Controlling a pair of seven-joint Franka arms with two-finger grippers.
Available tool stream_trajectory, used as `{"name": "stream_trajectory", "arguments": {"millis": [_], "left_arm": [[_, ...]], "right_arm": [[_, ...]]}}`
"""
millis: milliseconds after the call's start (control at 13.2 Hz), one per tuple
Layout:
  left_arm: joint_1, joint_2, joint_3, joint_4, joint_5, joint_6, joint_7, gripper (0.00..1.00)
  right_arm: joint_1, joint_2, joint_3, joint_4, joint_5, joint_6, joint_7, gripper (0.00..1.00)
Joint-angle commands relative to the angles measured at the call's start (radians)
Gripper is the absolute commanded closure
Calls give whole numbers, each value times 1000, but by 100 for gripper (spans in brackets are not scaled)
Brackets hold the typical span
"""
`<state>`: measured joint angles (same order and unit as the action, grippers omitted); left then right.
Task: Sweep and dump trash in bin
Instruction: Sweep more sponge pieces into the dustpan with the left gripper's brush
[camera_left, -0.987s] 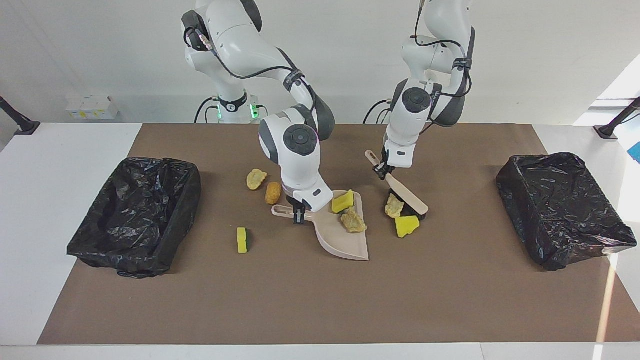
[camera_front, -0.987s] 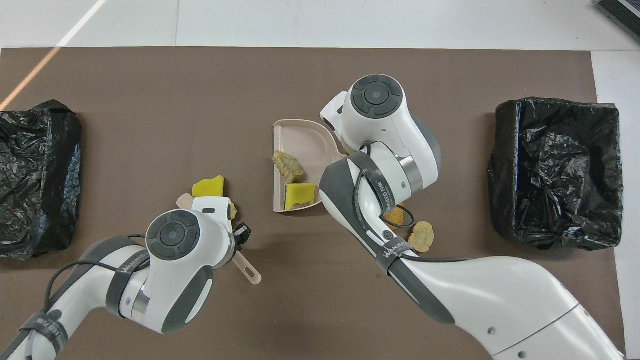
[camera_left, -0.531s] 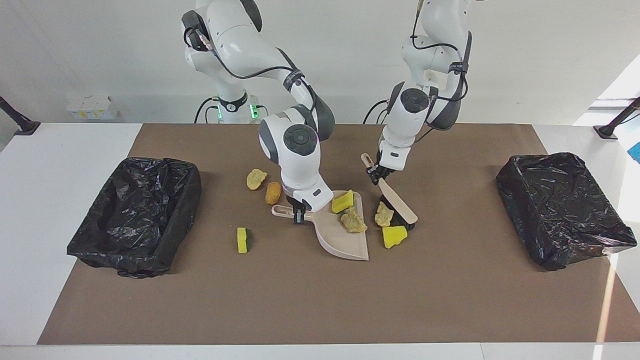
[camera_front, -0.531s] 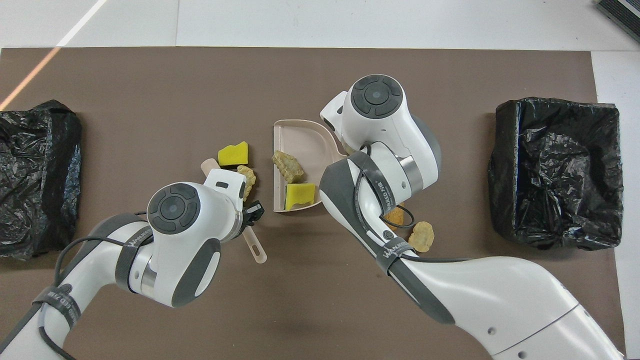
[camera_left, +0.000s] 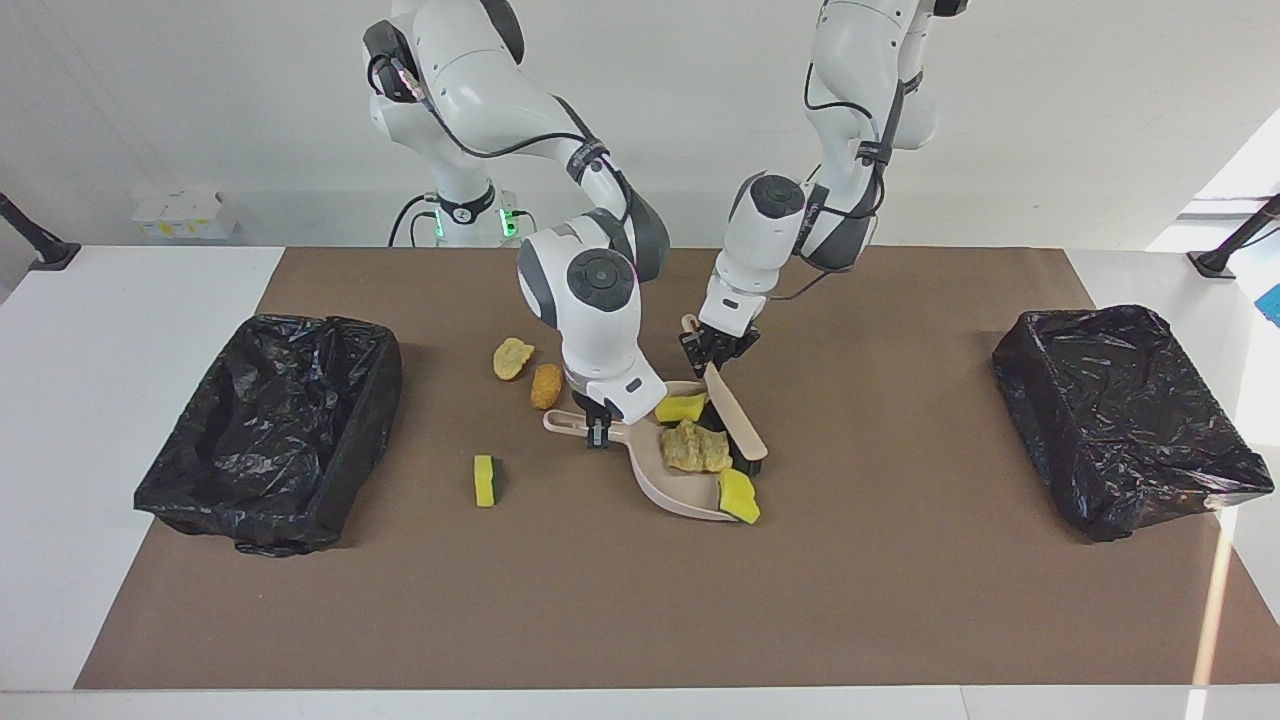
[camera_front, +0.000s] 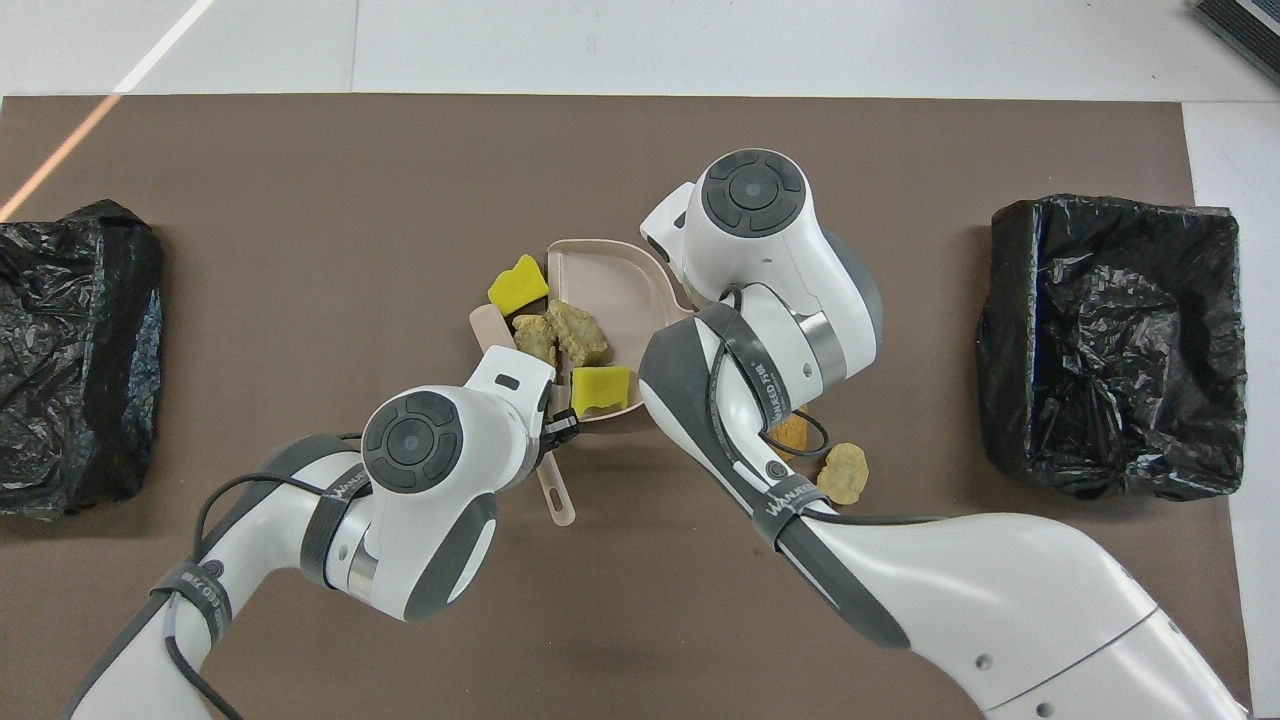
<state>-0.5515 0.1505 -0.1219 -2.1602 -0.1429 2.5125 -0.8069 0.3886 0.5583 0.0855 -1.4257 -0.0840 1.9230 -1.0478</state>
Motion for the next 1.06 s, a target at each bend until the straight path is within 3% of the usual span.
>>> {"name": "stream_trajectory", "arguments": {"millis": [0, 607, 987], "left_arm": [[-39, 47, -4, 92, -21, -7, 29, 100], [-22, -12, 7, 157, 44, -320, 20, 100], [85, -8, 36, 161, 98, -334, 138, 100]], "right_arm": [[-8, -17, 8, -24, 20, 17, -11, 100], [-36, -26, 8, -24, 20, 11, -40, 100], [-40, -25, 8, -24, 21, 16, -38, 100]]}}
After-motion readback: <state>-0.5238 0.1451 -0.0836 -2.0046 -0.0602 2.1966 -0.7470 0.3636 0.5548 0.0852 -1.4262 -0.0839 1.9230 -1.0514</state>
